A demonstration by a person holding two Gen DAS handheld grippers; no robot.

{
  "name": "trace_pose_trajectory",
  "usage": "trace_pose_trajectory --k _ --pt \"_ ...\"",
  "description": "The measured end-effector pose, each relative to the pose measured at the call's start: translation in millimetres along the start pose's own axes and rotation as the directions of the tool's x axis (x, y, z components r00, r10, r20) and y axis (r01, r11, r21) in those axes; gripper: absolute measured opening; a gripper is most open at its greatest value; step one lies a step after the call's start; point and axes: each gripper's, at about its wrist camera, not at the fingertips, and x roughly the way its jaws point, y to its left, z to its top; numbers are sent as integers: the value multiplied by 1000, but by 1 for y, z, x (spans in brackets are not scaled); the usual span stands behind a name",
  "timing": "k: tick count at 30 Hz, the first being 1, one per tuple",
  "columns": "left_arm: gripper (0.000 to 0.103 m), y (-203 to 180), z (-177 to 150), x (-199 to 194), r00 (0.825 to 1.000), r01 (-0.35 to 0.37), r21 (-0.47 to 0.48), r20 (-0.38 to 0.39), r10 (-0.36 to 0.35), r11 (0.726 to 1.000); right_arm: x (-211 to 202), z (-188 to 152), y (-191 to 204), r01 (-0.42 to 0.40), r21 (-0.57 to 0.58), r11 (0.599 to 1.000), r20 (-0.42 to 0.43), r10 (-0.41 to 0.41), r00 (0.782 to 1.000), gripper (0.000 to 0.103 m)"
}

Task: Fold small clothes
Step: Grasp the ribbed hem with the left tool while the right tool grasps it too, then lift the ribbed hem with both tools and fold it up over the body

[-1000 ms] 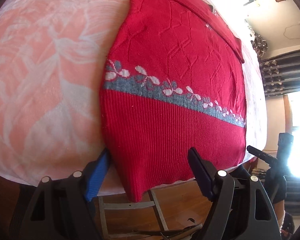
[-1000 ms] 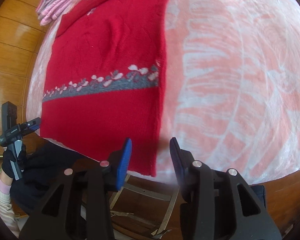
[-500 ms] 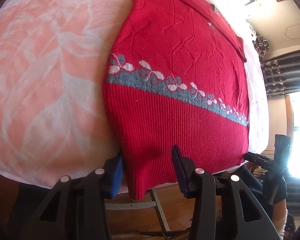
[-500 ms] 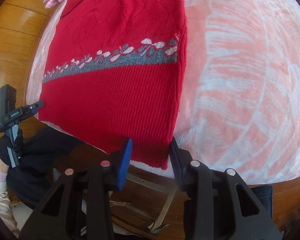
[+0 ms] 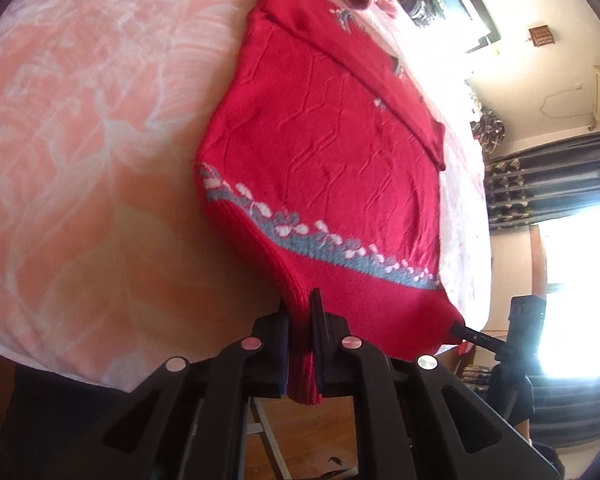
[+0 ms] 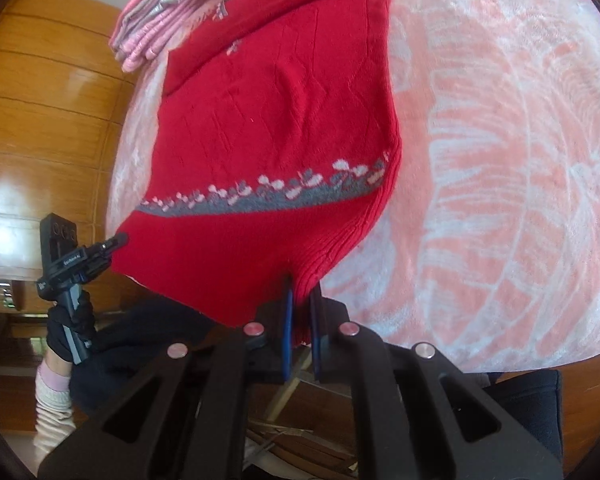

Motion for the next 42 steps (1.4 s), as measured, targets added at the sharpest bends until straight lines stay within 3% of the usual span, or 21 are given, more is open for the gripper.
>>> trace_pose_trajectory --k 7,13,17,23,25,28,31,36,39,42 --pt "9 -9 45 -7 997 7 -30 83 -5 1000 -38 51 -12 -81 128 988 118 66 991 5" --pt "9 -7 92 10 994 -22 -70 108 29 997 -28 100 -8 -1 189 982 139 -26 990 5" --pt "9 -9 119 31 989 -93 -49 112 98 994 -5 133 -10 50 227 973 135 -82 988 5" --pt "17 7 146 45 983 -141 -104 105 152 985 19 154 -33 107 298 949 109 -145 983 9" --pt "24 18 155 40 988 -110 -145 94 125 983 20 157 -39 142 311 940 107 -183 977 16" --pt "26 32 165 23 986 -70 -157 137 92 985 16 155 -51 143 329 933 118 -191 974 21" --pt "26 32 169 11 974 -113 -83 186 126 990 3 155 -56 148 322 935 171 -211 962 21" --pt "29 -5 173 25 974 -161 123 181 138 979 -7 168 -50 120 272 955 240 -188 952 21" --pt "41 -39 172 45 964 -246 299 175 200 922 -3 175 -36 117 191 975 248 -163 955 21" --pt "41 -63 161 64 950 -312 455 172 261 834 5 179 -21 127 108 986 237 -150 960 30"
